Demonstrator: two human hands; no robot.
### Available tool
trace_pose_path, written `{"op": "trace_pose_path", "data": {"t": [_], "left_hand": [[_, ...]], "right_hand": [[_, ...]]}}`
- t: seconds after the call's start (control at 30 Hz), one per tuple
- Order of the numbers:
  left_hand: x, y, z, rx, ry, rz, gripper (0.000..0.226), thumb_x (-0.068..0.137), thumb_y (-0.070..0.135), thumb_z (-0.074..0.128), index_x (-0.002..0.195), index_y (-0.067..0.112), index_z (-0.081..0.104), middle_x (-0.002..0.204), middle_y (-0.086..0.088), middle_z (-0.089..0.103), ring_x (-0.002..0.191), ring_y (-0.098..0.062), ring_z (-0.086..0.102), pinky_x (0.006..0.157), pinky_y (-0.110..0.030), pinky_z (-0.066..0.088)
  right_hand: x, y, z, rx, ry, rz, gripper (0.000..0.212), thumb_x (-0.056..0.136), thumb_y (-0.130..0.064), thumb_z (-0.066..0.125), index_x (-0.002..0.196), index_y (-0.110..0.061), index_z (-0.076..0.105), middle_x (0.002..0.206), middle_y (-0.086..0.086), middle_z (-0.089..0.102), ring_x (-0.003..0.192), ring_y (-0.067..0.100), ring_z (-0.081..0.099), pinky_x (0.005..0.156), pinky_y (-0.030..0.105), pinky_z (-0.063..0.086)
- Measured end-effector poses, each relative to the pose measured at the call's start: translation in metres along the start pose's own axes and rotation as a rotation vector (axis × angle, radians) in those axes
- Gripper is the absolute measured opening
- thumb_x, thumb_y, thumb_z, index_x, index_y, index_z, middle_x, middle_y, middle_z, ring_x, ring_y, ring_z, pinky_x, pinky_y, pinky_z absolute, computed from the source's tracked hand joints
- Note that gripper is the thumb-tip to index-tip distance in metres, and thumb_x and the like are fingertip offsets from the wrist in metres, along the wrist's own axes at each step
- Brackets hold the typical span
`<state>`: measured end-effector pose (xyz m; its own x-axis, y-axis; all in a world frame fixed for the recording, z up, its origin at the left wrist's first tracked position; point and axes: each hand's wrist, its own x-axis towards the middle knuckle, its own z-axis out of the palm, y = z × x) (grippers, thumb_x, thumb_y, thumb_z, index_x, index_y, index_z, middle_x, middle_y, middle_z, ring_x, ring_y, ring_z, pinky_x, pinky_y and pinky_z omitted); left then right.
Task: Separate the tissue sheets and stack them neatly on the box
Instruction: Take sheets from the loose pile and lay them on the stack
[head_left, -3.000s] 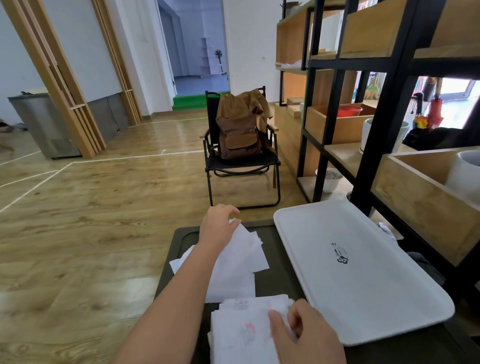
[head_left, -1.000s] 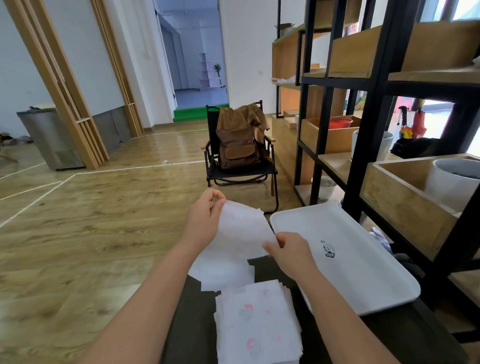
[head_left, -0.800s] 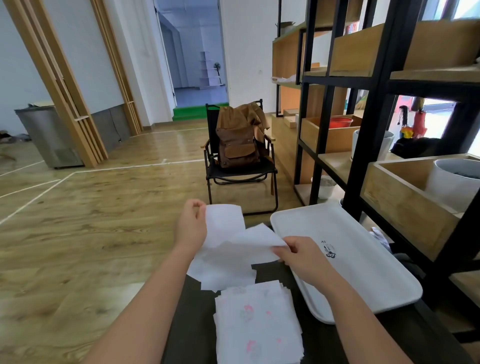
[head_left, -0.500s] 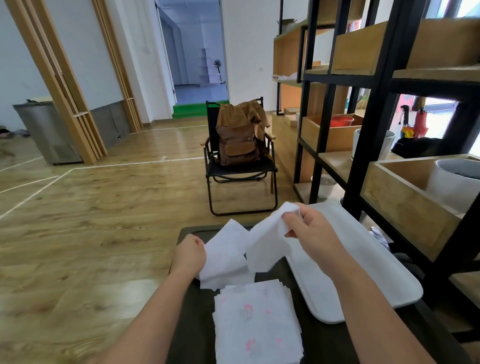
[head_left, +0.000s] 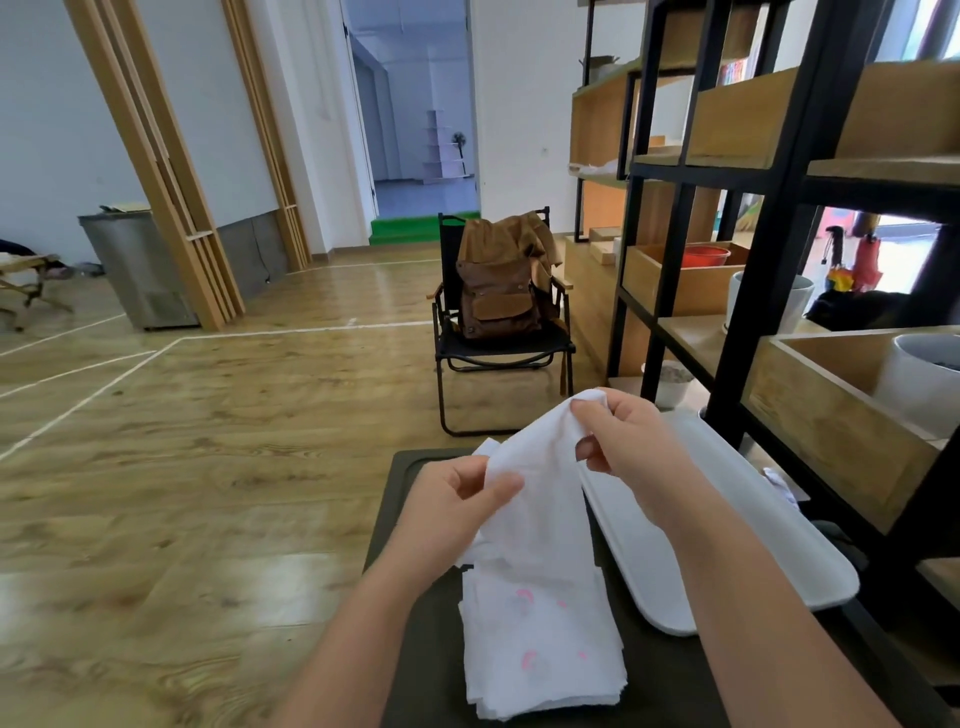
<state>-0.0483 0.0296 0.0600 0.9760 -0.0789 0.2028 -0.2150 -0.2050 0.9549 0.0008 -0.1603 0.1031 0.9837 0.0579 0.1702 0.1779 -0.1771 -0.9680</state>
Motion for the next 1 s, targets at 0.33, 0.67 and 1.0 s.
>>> {"op": "trace_pose_path", "data": {"t": [0.33,0.67,1.0], "left_hand": [[-0.032,0.018,0.0,-0.22,0.22,-0.163,0.013,0.093,0.02,0.066,0.102,0.018,0.076,0.094,-0.003,0.078,0.088,-0.021,0.075,0.07,-0.028,0.057],[-0.052,0.039,-0.014,-0.124,0.133,0.119,0.03,0.094,0.013,0.052,0.092,0.026,0.08,0.09,-0.016,0.074,0.079,-0.019,0.067,0.067,-0.029,0.052],[-0.066,0.018,-0.003,-0.307,0.12,0.09,0.038,0.082,0.021,0.043,0.083,0.011,0.08,0.088,-0.013,0.073,0.082,-0.022,0.065,0.072,-0.028,0.05]], "right_hand": [[-0.056,0.03,0.016,0.382,-0.319,0.303,0.029,0.089,-0.036,0.065,0.107,-0.014,0.073,0.106,0.008,0.074,0.097,0.023,0.072,0.077,0.029,0.058],[-0.08,0.005,0.011,0.209,-0.067,-0.29,0.043,0.092,0.003,0.057,0.091,-0.034,0.078,0.088,-0.005,0.075,0.08,0.009,0.069,0.063,0.022,0.057],[-0.092,0.019,0.006,0.142,-0.061,-0.408,0.057,0.079,0.024,0.059,0.057,-0.027,0.075,0.092,-0.007,0.069,0.087,0.013,0.066,0.068,0.024,0.055]]}}
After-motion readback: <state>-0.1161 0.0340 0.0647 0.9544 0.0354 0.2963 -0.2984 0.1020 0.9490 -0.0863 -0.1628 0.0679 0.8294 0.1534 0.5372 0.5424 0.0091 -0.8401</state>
